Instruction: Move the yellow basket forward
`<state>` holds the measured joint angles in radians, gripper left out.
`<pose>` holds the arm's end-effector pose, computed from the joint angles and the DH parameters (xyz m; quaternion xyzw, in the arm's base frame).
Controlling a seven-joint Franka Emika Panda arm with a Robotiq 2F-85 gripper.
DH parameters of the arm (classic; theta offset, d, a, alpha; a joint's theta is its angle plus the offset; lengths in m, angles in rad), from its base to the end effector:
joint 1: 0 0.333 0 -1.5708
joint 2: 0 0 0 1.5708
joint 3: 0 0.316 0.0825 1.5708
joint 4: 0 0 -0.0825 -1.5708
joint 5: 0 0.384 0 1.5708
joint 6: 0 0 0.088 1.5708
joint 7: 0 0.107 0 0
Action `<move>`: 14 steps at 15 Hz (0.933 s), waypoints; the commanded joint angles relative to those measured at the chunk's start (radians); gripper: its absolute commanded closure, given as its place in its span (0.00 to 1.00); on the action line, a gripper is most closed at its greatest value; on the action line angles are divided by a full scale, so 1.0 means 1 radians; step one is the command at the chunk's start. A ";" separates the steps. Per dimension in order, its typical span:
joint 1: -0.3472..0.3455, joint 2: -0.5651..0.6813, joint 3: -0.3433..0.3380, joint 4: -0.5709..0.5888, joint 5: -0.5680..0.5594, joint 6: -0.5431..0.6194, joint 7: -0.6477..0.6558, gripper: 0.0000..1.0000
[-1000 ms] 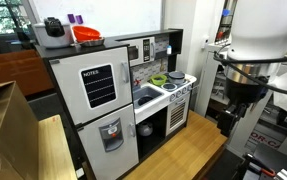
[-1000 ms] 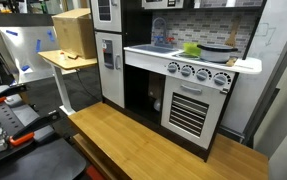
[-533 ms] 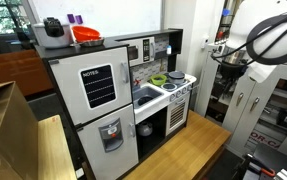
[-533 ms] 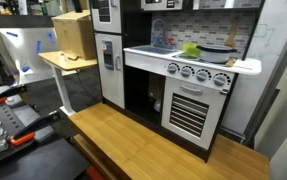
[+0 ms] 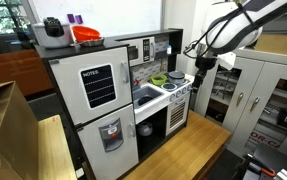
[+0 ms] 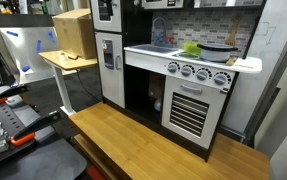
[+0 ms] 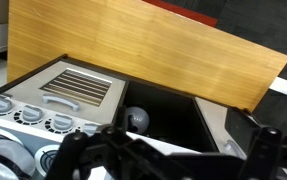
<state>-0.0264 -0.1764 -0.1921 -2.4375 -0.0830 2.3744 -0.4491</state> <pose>0.4626 -0.1038 0.3798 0.9880 0.1434 0.0480 0.0310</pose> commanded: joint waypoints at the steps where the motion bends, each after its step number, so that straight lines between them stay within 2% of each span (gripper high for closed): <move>1: -0.018 0.008 0.018 0.006 0.004 -0.006 -0.005 0.00; 4: -0.018 0.005 0.017 0.006 0.004 -0.014 -0.007 0.00; 7: -0.004 0.038 0.025 0.059 0.053 -0.025 -0.005 0.00; 11: 0.033 0.126 0.059 0.221 0.150 -0.104 -0.081 0.00; 14: 0.035 0.218 0.092 0.399 0.164 -0.255 -0.191 0.00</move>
<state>0.0202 -0.0540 -0.1192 -2.2028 0.0518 2.2751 -0.5171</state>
